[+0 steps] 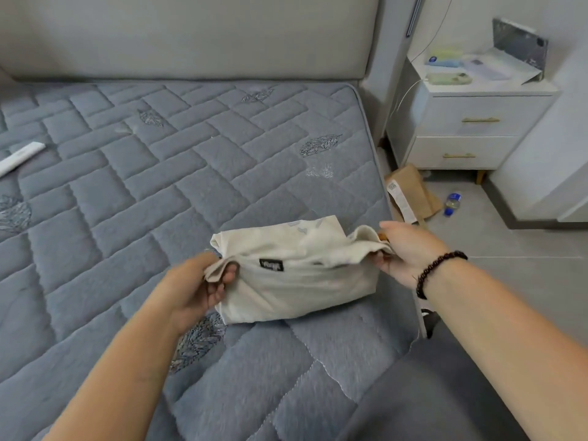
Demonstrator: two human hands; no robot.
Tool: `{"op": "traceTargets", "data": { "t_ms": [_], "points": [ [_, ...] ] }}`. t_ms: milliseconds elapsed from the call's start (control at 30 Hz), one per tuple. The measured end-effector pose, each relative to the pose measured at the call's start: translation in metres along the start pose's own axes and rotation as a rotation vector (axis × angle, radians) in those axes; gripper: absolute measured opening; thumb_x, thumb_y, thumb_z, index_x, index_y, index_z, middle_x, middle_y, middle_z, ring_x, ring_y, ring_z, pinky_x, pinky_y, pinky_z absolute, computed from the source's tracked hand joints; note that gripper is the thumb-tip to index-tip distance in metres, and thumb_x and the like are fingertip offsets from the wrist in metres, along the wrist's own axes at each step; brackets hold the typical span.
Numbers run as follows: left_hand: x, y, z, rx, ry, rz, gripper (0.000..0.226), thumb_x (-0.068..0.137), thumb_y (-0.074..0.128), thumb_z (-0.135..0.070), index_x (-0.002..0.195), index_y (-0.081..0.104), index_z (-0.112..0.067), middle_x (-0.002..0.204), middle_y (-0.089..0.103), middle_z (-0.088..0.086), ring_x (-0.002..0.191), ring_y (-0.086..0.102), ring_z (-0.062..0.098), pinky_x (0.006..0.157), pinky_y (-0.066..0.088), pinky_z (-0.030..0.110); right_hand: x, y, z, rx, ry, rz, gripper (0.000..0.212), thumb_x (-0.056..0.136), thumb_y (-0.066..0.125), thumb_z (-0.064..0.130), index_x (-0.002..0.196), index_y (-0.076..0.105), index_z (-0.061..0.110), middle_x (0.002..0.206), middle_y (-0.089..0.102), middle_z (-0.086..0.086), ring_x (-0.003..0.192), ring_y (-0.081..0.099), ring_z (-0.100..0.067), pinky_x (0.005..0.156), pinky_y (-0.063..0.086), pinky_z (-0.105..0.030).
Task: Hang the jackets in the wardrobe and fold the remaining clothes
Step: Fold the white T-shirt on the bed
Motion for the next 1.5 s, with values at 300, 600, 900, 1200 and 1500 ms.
{"op": "traceTargets", "data": {
  "t_ms": [300, 600, 900, 1200, 1500],
  "points": [
    [0.049, 0.017, 0.023, 0.427, 0.302, -0.447, 0.067, 0.089, 0.068, -0.027, 0.142, 0.032, -0.012, 0.127, 0.049, 0.005, 0.112, 0.052, 0.024, 0.093, 0.043, 0.037, 0.072, 0.025, -0.016, -0.438, -0.169, -0.063, 0.071, 0.087, 0.067, 0.014, 0.148, 0.03, 0.013, 0.132, 0.053, -0.007, 0.116, 0.054, -0.019, 0.102, 0.041, -0.031],
    [0.034, 0.006, 0.102, 0.458, 0.581, -0.642, 0.025, 0.097, 0.051, -0.035, 0.075, 0.045, -0.023, 0.075, 0.049, -0.006, 0.065, 0.044, 0.008, 0.059, 0.034, 0.018, 0.086, -0.001, -0.073, -0.677, -0.388, -0.252, 0.024, 0.087, 0.066, 0.03, 0.075, 0.054, 0.014, 0.072, 0.055, 0.004, 0.063, 0.049, -0.009, 0.052, 0.031, -0.022],
    [0.027, 0.035, 0.069, 0.97, 1.171, -0.489, 0.036, 0.094, 0.046, -0.023, 0.127, 0.048, -0.012, 0.143, 0.04, 0.011, 0.136, 0.032, 0.018, 0.113, 0.022, 0.034, 0.085, 0.025, -0.066, -1.136, -0.848, -0.326, 0.059, 0.068, 0.05, -0.011, 0.116, 0.063, 0.02, 0.127, 0.056, -0.002, 0.126, 0.048, -0.023, 0.102, 0.018, -0.035],
    [0.081, 0.066, 0.093, 1.586, 0.854, -0.214, 0.06, 0.097, 0.025, -0.04, 0.144, 0.042, -0.007, 0.152, 0.037, 0.01, 0.145, 0.023, 0.026, 0.115, 0.021, 0.06, 0.105, 0.046, -0.106, -1.712, -0.919, 0.192, 0.059, 0.097, 0.014, 0.035, 0.153, 0.017, 0.017, 0.162, 0.006, 0.004, 0.148, -0.005, -0.013, 0.118, -0.008, -0.041],
    [0.089, 0.054, 0.094, 1.517, 0.594, -0.412, 0.072, 0.09, 0.009, -0.063, 0.155, 0.004, -0.033, 0.163, -0.01, 0.005, 0.149, -0.015, 0.021, 0.117, -0.012, 0.051, 0.128, 0.031, -0.101, -1.672, -0.726, 0.004, 0.085, 0.084, 0.005, 0.071, 0.153, -0.009, 0.024, 0.159, -0.02, 0.006, 0.145, -0.022, -0.015, 0.116, -0.011, -0.05]
  ]
}}
Point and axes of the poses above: each hand's wrist, its own x-axis towards the middle knuckle, its own y-axis out of the palm, z = x × y, the point moved 1 cm from there along x, towards the middle knuckle
